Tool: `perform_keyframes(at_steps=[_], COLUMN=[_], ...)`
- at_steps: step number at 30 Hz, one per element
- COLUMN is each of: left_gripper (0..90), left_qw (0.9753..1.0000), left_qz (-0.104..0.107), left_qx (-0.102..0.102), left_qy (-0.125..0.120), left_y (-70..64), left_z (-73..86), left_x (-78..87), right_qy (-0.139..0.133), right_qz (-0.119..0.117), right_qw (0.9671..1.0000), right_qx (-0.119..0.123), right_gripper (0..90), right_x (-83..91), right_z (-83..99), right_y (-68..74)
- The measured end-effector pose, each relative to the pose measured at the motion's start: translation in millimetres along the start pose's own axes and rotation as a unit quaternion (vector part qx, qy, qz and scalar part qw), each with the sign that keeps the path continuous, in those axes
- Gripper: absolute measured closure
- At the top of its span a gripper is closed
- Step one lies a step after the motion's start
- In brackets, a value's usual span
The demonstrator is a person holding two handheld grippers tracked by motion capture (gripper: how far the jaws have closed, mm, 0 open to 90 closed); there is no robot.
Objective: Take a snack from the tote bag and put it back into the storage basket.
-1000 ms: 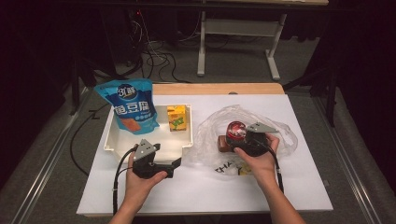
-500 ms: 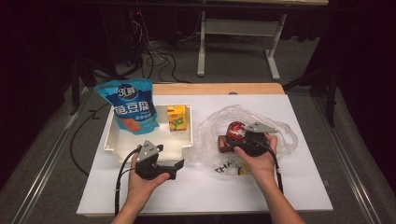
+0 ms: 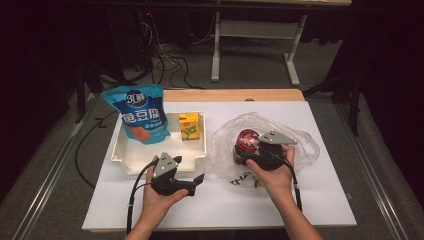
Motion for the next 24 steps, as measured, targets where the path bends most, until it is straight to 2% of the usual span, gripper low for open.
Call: perform_keyframes(at_steps=[8, 13, 14, 15, 16, 18, 21, 22, 24], left_gripper=[3.7, 4.0, 4.0, 4.0, 4.1, 4.1, 5.3, 6.1, 6.6], left_qw=[0.9998, 0.9992, 0.9985, 0.9991, 0.9986, 0.9989, 0.9981, 0.9987, 0.9989], left_qz=[0.018, 0.037, 0.043, 0.037, 0.044, 0.042, 0.051, 0.043, 0.037], left_qx=[-0.004, -0.018, -0.035, -0.017, -0.030, -0.020, -0.031, -0.010, -0.005], left_qy=[-0.004, -0.005, 0.007, -0.004, 0.003, -0.005, -0.010, -0.026, -0.029], left_y=[-8.5, -17.7, -17.0, -18.9, -18.7, -21.1, -26.0, -28.6, -29.8], left_z=[2.6, 5.6, 6.8, 6.6, 7.8, 8.5, 10.8, 10.2, 11.8], left_x=[-0.4, 0.5, 1.7, -0.4, 0.4, -1.0, -0.6, -2.9, -4.9], right_qy=[-0.007, -0.008, -0.009, -0.009, -0.009, -0.011, -0.009, -0.009, -0.007], right_qz=[-0.018, -0.033, -0.036, -0.038, -0.040, -0.044, -0.050, -0.052, -0.055], right_qw=[0.9998, 0.9993, 0.9992, 0.9991, 0.9991, 0.9988, 0.9985, 0.9984, 0.9983], right_qx=[0.006, 0.012, 0.014, 0.014, 0.013, 0.017, 0.017, 0.019, 0.018], right_gripper=[26.0, 26.0, 26.0, 26.0, 26.0, 26.0, 26.0, 26.0, 26.0], right_x=[4.6, 5.9, 6.2, 6.7, 7.0, 7.3, 7.6, 7.7, 7.3], right_z=[-7.0, -10.2, -10.7, -11.1, -11.5, -12.3, -13.1, -13.4, -13.5], right_y=[20.3, 33.2, 35.4, 37.6, 39.9, 43.9, 50.8, 53.0, 57.4])
Point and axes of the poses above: each handheld gripper's, and its own axes: x roughly backward along the jaws, z roughly out of its underside, y roughly to its left, the point moved 4 cm from there along -x, roughly forward along the jaws, and after that the axes turned 2 degrees about -z, right-handed, at the moved point
